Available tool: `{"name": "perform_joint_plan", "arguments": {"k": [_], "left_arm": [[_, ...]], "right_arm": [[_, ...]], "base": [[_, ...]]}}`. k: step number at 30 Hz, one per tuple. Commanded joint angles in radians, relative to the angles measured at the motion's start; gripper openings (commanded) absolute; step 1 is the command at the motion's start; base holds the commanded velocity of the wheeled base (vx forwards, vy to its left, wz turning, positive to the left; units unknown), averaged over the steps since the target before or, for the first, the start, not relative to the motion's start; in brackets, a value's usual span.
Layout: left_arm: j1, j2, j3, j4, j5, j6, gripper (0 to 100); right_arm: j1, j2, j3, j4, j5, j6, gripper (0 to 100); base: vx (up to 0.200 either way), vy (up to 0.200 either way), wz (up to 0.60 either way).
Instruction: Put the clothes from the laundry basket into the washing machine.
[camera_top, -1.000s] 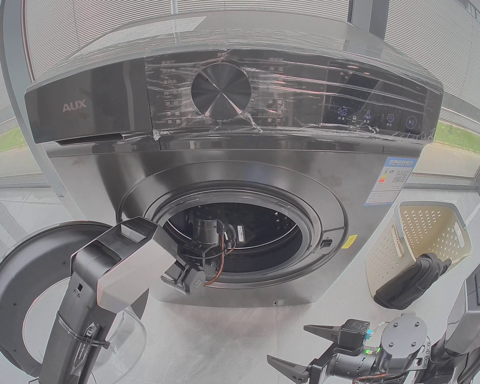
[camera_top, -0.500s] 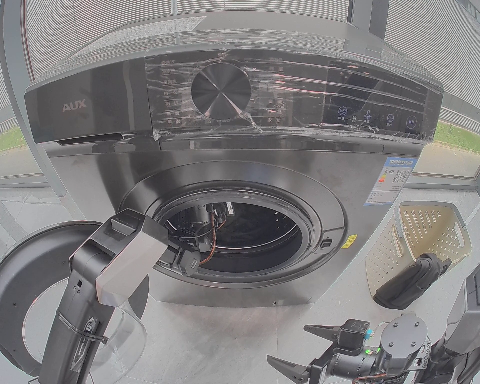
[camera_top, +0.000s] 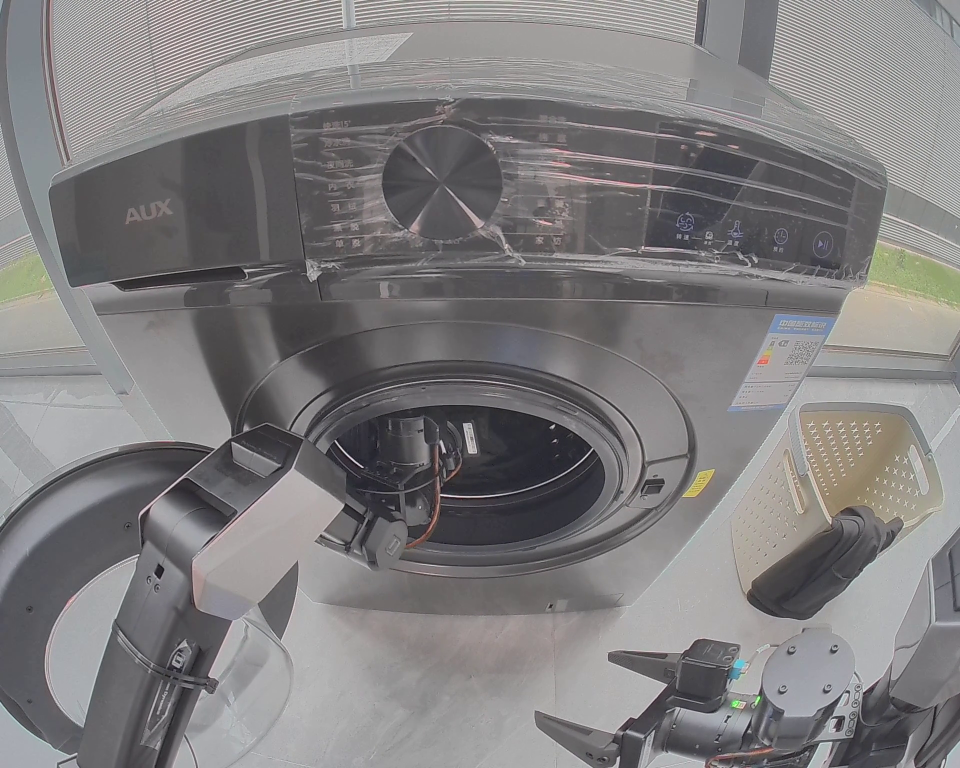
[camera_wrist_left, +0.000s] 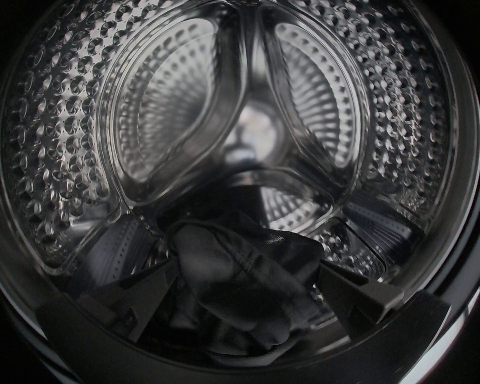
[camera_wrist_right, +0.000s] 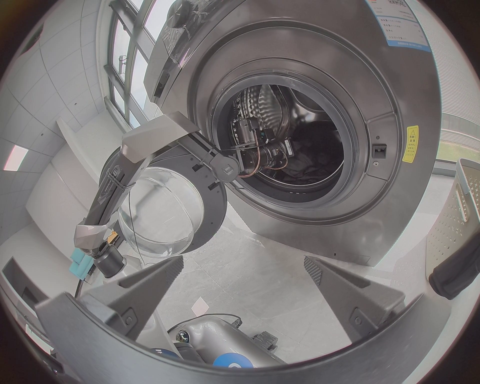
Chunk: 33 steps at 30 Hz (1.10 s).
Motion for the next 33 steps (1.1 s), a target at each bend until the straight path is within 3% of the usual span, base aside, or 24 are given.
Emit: {"name": "perform_joint_plan", "arguments": {"k": [1,11,16,23,28,33], "left_arm": [[-0.059,-0.074,0.132,-0.005,-0.002,-0.001,100],[-0.149,-0.175,0.344,-0.015,-0.016,-0.001,100],[-0.197,-0.262,0.556,-0.063,-0.062,-0.011,100],[-0.232,-0.433,0.801,-0.155,-0.063,-0.003,100],[-0.244,-0.626,0.990,-0.187,-0.068,-0.018,100],[-0.287,-0.825,1.156,-0.227,-0.068,-0.080,100]], "right_arm": [[0.000,0.000,0.000,0.000,0.000,0.000,100],[0.000,0.000,0.009,0.000,0.000,0.000,100],[0.007,0.000,0.023,0.000,0.000,0.000,100],[-0.004,-0.025,0.044,0.001,-0.011,-0.002,100],[-0.026,-0.121,0.044,0.004,-0.059,-0.026,100],[-0.043,-0.194,0.044,0.004,-0.091,-0.040,100]], "base": [[0.000,0.000,0.00],[0.000,0.000,0.00],[0.000,0.000,0.00],[0.000,0.000,0.00],[0.000,0.000,0.00],[0.000,0.000,0.00]]}}
